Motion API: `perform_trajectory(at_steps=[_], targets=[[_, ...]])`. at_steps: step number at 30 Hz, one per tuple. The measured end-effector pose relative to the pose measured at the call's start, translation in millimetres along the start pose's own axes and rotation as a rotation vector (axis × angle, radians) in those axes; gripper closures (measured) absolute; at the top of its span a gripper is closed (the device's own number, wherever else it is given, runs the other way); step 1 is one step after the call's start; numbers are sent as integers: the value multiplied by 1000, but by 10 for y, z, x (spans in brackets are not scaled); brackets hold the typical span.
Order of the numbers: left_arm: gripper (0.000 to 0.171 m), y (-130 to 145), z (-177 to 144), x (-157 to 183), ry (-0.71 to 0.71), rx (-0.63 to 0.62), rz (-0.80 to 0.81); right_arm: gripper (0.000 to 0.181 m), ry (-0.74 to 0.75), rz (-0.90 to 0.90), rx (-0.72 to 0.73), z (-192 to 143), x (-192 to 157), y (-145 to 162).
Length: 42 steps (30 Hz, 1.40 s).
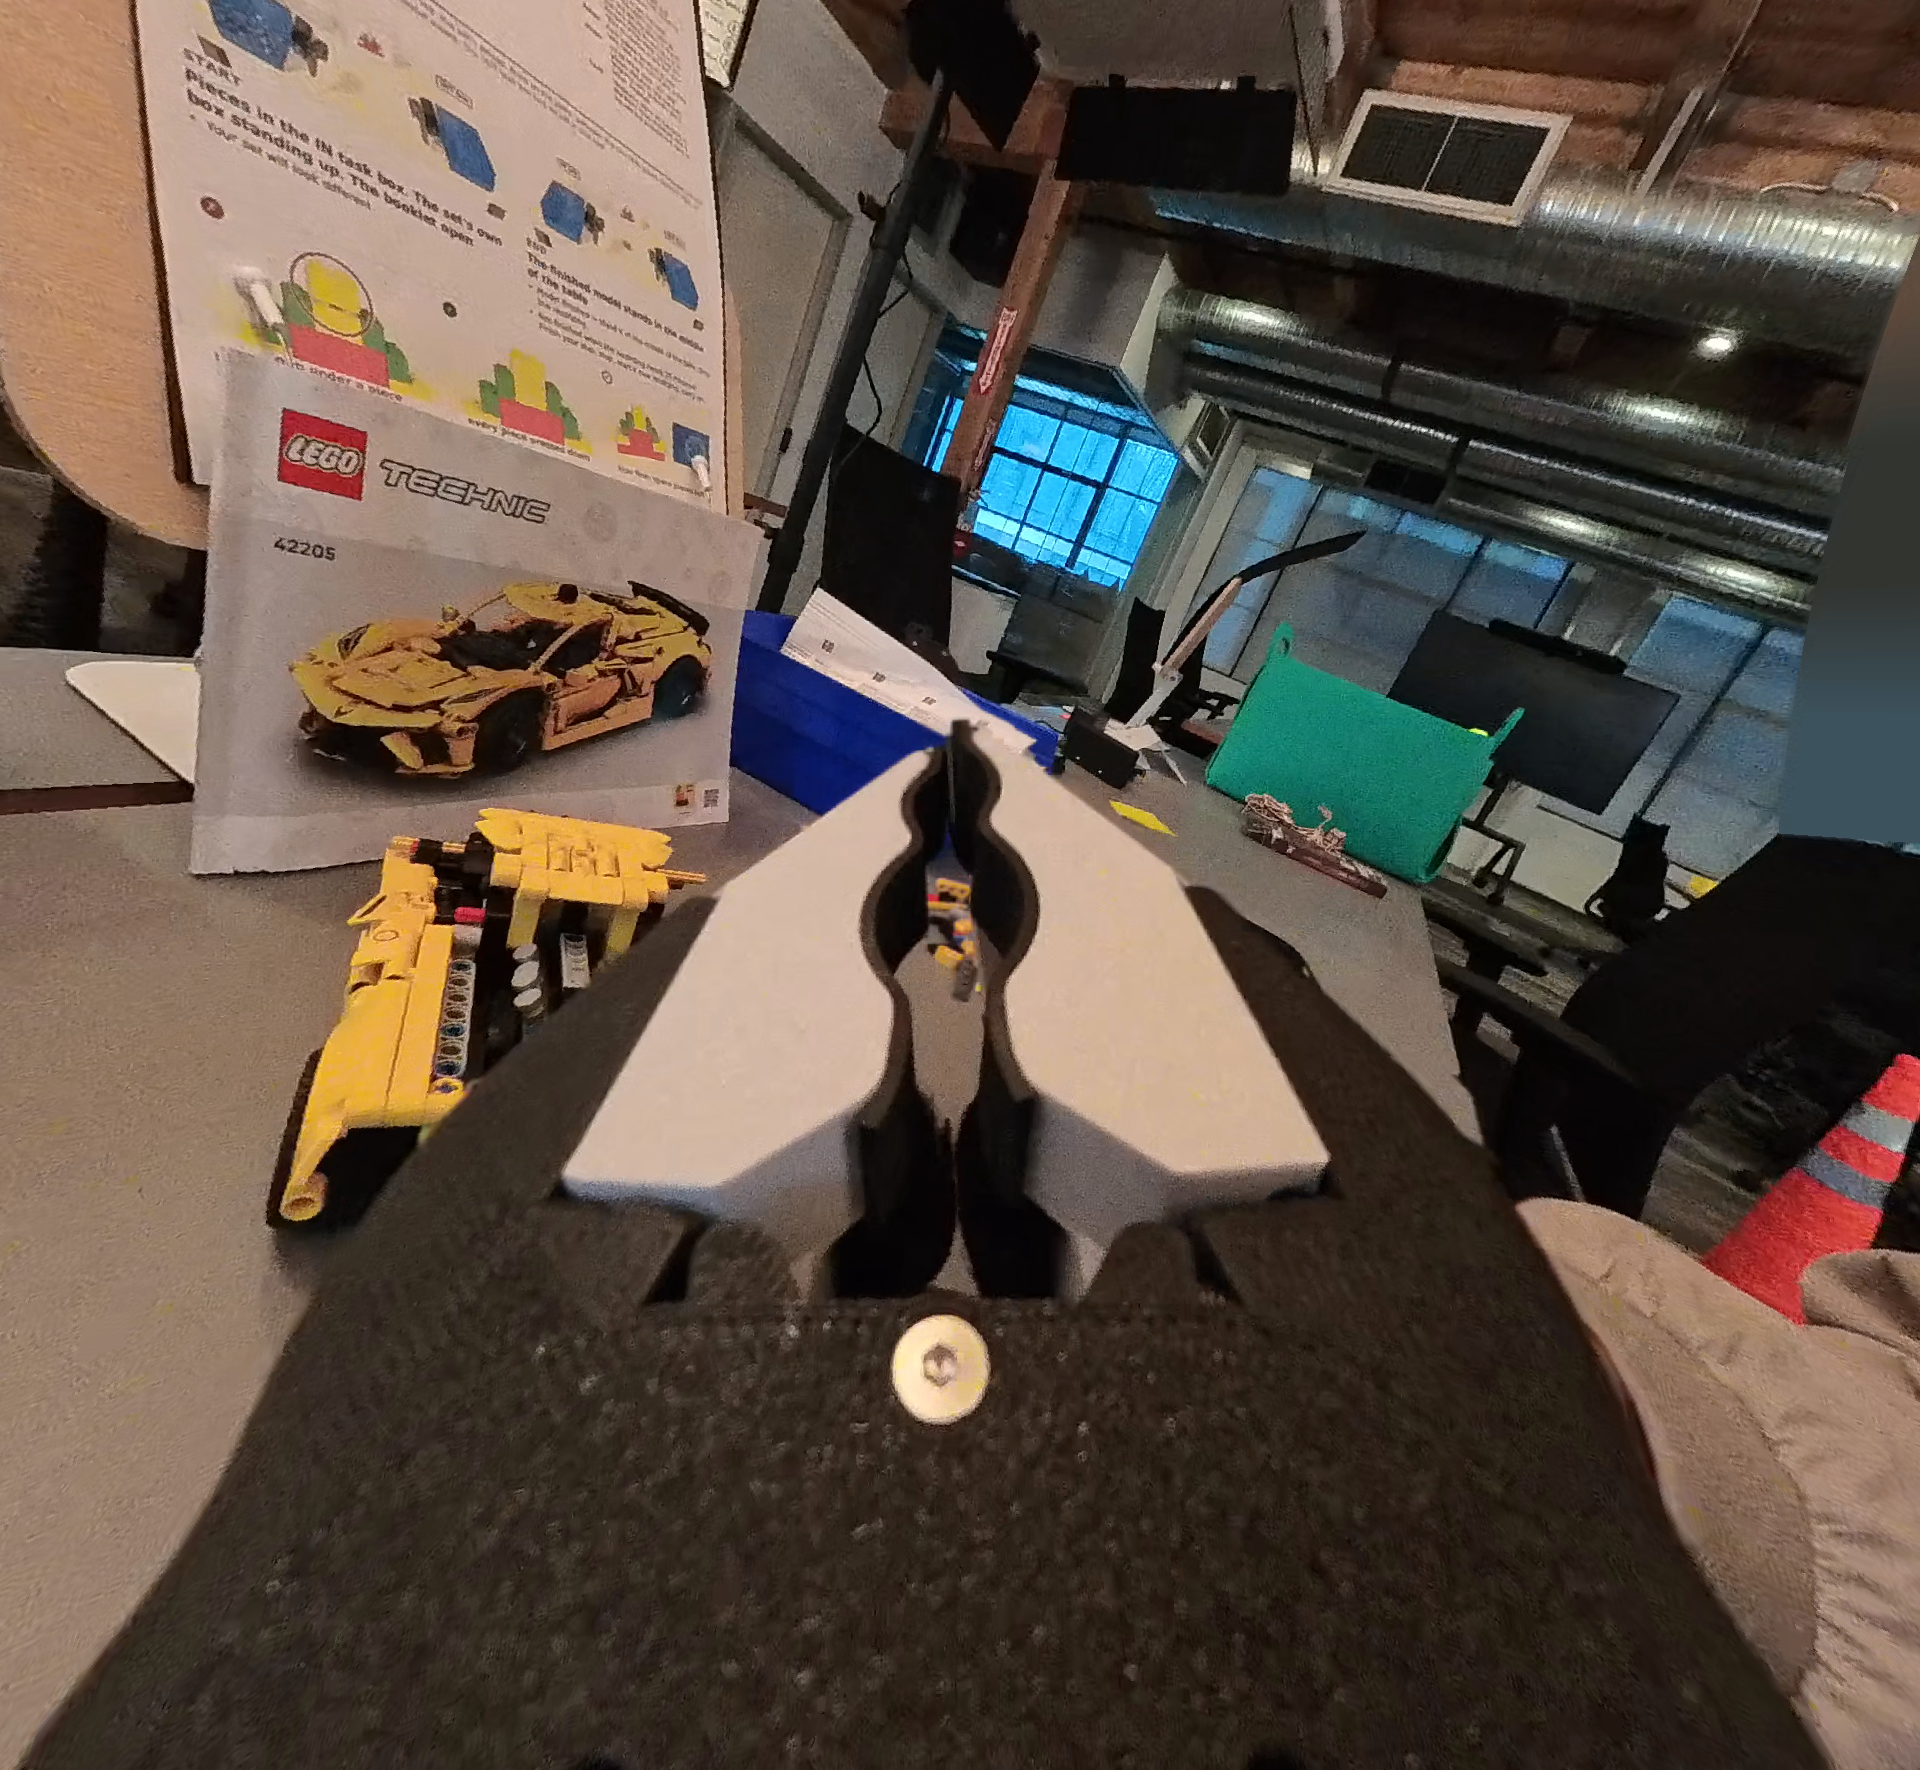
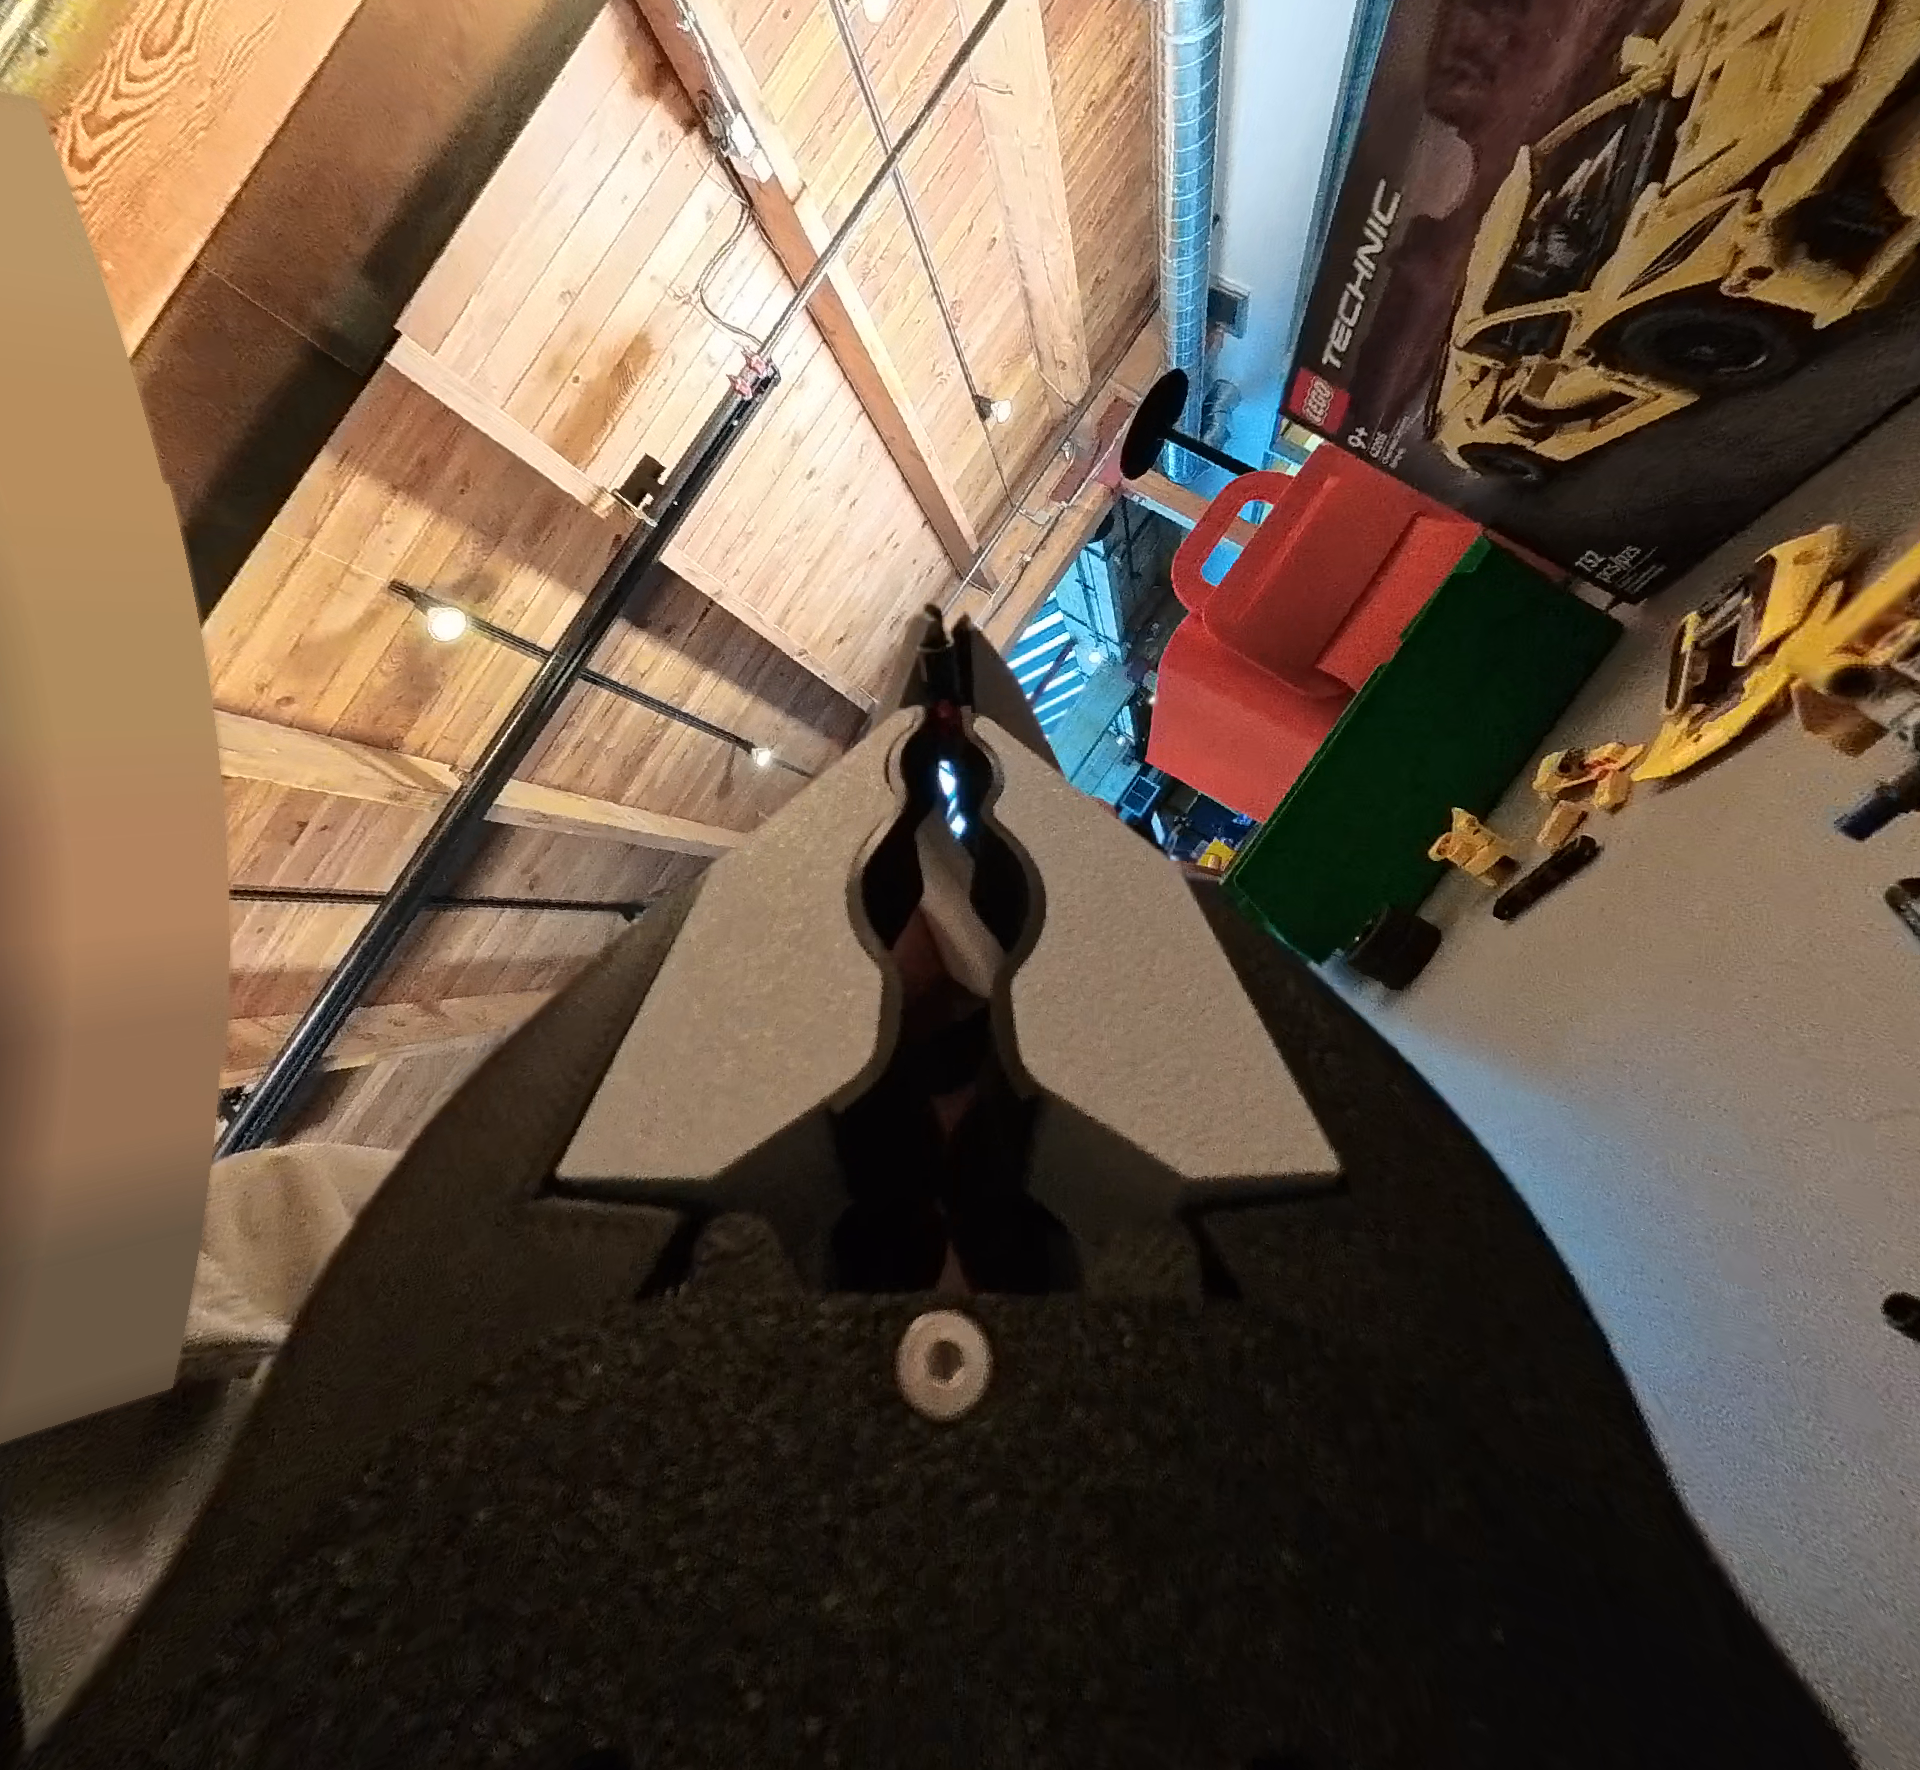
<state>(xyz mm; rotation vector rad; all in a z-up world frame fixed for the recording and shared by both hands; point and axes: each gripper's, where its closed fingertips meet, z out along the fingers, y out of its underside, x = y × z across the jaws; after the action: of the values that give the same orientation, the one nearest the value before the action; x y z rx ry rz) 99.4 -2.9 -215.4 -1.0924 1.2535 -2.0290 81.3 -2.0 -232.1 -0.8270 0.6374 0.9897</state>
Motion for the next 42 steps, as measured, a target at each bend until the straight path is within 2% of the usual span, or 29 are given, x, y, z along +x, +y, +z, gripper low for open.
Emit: perform_trajectory(at_steps=[3, 4, 5, 6, 7, 9, 11, 13, 14, 15, 16, 18, 20, 21, 23, 25, 27, 29, 33, 38, 42], targets=[[171, -29, 1, -82, -41, 24, -36, 181, 14, -3, 8, -12, 28, -21], [171, -227, -110, -332, -156, 125, -65, 181, 29, 2, 72, -98, 63, -135], [171, -593, -368, -693, -234, 274, -127, 181, 57, 30, 142, -272, 142, -297], [171, -843, -633, -1018, -275, 346, -206, 181, 78, 22, 157, -391, 162, -378], [171, -996, -847, -1170, -293, 415, -214, 181, 91, -41, 133, -414, 103, -399], [171, -790, -777, -1146, -278, 312, -187, 181, 97, -176, 73, -321, -20, -417], [171, -596, -549, -962, -171, 243, -215, 180, 85, -207, 33, -247, -70, -427], [171, -560, -379, -707, -73, 176, -97, 181, 158, -312, -25, -276, -76, -479], [171, -507, -310, -622, -49, 119, -38, 180, 223, -403, -52, -349, -85, -600], [171, -438, -262, -578, -43, 80, -7, 180, 332, -520, -129, -481, -29, -753], [171, -317, -208, -529, -29, 26, -2, 179, 507, -652, -235, -738, 107, -977], [171, 91, -84, -366, 29, -162, -9, 179, 971, -866, -347, -1618, 339, -1687], [171, 528, 14, -177, 70, -348, 39, 179, 1305, -912, -485, -2500, 412, -2113], [171, 730, 63, -79, 89, -435, 68, 178, 1381, -923, -521, -2773, 410, -2212], [171, 1064, 191, 104, 115, -601, 87, 170, 1412, -900, -579, -3037, 455, -2228], [171, 1269, 377, 303, 134, -723, 62, 159, 1419, -903, -600, -3125, 437, -2238], [171, 1419, 586, 493, 158, -843, 17, 156, 1392, -957, -534, -3083, 255, -2349], [171, 1512, 853, 710, 219, -910, -66, 156, 1345, -1004, -435, -3031, 12, -2481], [171, 1795, 1462, 925, 247, -989, -253, 160, 1287, -1013, -369, -3057, -288, -2543], [171, 2301, 2186, 747, 211, -1027, -169, 165, 1227, -957, -260, -3065, -434, -2609], [170, 2528, 2435, 672, 239, -1024, -17, 165, 1198, -914, -272, -3065, -416, -2564]])
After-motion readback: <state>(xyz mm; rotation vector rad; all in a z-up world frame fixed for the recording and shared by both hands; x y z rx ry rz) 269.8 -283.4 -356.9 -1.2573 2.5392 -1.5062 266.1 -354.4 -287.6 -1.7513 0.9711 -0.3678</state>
